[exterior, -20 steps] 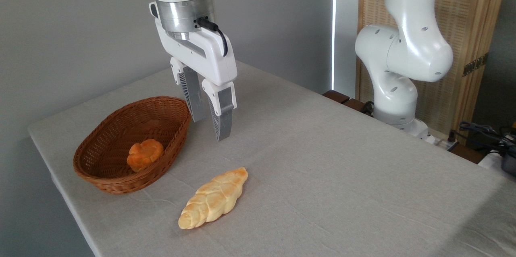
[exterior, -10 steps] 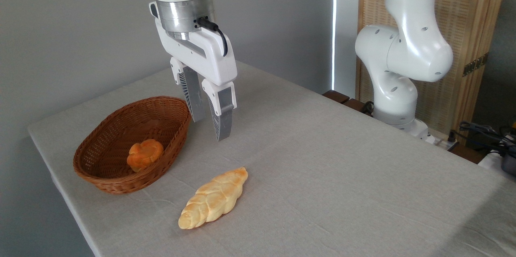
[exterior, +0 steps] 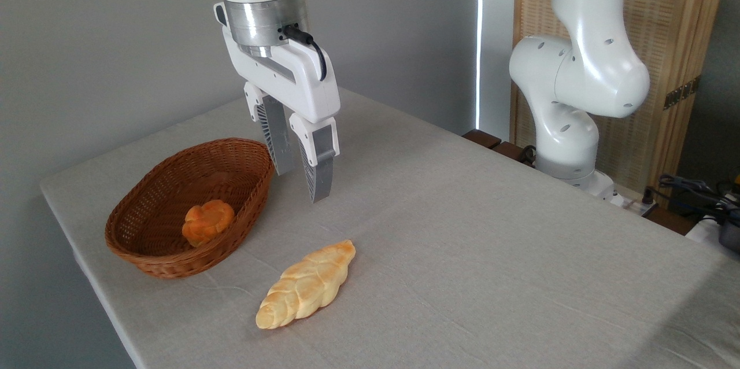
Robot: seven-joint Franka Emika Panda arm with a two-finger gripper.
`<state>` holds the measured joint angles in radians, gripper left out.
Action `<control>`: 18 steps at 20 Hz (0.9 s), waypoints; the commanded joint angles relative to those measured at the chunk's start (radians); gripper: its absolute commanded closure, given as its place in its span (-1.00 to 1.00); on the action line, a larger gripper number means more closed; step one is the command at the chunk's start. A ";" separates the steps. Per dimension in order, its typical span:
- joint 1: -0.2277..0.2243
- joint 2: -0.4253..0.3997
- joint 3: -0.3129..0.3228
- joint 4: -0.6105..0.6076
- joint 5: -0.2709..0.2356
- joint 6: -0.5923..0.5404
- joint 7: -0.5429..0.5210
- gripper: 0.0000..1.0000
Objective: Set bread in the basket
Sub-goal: 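Lower the open gripper over the braided bread on the table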
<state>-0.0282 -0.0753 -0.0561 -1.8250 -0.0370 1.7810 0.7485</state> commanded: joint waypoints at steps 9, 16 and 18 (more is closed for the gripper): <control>0.004 0.011 0.010 0.018 -0.014 -0.008 0.011 -1.00; 0.010 0.006 0.022 -0.098 -0.027 0.161 -0.008 -1.00; 0.010 0.008 0.025 -0.135 -0.027 0.189 -0.006 -1.00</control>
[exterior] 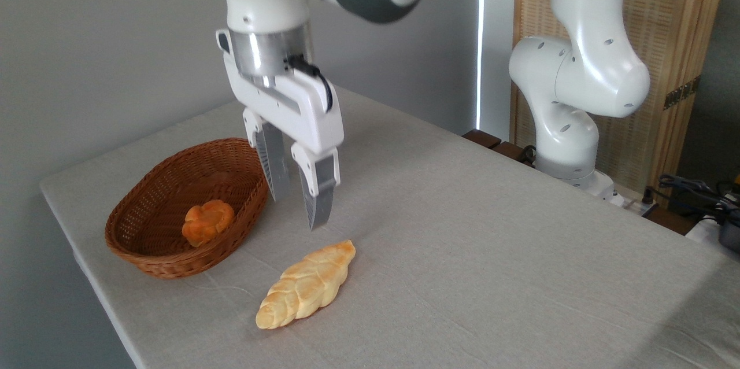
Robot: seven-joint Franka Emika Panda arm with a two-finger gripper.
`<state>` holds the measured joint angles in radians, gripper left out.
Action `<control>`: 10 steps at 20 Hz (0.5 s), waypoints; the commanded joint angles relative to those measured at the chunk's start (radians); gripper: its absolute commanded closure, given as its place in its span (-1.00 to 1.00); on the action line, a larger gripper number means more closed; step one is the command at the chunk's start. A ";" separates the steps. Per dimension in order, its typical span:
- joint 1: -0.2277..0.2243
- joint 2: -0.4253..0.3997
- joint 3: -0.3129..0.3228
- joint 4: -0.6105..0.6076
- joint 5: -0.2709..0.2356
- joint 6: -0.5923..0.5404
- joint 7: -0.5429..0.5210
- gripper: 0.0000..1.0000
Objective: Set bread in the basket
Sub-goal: 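Lower the open gripper over the braided bread on the table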
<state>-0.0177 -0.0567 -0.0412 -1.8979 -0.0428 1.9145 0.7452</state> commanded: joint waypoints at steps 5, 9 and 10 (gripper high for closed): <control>0.001 -0.005 0.053 -0.174 -0.022 0.190 -0.009 -1.00; 0.001 0.032 0.053 -0.204 -0.025 0.264 -0.148 -1.00; 0.001 0.041 0.052 -0.204 -0.034 0.280 -0.186 -1.00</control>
<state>-0.0147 -0.0336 0.0092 -2.0897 -0.0521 2.1383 0.6630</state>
